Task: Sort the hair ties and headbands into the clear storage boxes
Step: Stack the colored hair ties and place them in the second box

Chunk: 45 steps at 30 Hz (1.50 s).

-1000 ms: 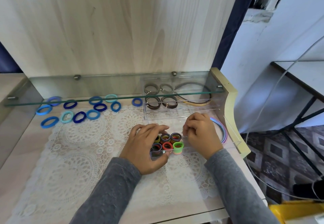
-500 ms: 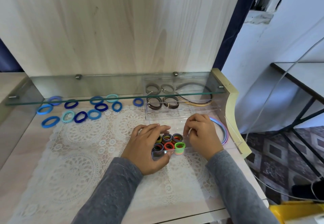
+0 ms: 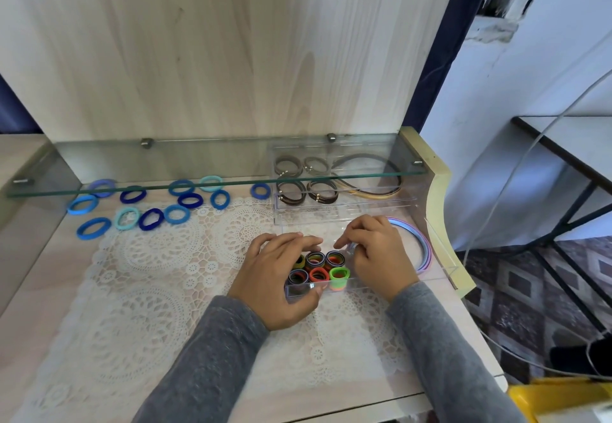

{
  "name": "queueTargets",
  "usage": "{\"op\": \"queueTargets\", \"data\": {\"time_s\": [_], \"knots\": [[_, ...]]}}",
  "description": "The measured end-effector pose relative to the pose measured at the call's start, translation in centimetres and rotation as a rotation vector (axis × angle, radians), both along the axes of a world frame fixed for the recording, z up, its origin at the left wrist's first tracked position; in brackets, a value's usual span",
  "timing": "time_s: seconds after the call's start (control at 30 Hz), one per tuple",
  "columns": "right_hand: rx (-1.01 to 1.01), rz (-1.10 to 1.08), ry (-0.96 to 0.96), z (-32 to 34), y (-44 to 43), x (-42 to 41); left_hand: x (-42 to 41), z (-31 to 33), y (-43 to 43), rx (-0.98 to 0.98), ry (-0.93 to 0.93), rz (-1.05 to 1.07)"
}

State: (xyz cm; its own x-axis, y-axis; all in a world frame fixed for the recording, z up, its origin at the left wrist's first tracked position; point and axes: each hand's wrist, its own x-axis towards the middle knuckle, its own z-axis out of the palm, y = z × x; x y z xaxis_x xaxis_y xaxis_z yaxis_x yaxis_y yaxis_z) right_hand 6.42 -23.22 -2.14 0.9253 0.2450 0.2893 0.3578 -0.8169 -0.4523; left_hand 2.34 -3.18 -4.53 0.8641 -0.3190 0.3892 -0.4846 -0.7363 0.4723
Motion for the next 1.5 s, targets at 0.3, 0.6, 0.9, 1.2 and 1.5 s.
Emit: {"op": "queueTargets", "data": {"time_s": [0.3,0.6,0.9,1.2,1.5], "knots": [[-0.143,0.024,0.087,0.5,0.2,0.0,0.1,-0.1,0.0,0.039,0.019,0.016],[-0.2,0.045,0.102,0.7,0.3,-0.1,0.1,0.0,0.0,0.04,0.016,0.004],[-0.07,-0.002,0.119,1.3,-0.4,-0.4,0.1,-0.1,0.0,0.024,-0.007,0.01],[-0.224,-0.026,-0.014,0.9,-0.5,-2.0,0.1,0.2,0.1,0.084,-0.068,0.11],[-0.206,-0.034,-0.081,0.2,-0.1,-2.2,0.0,0.3,0.0,-0.011,-0.123,0.201]]}}
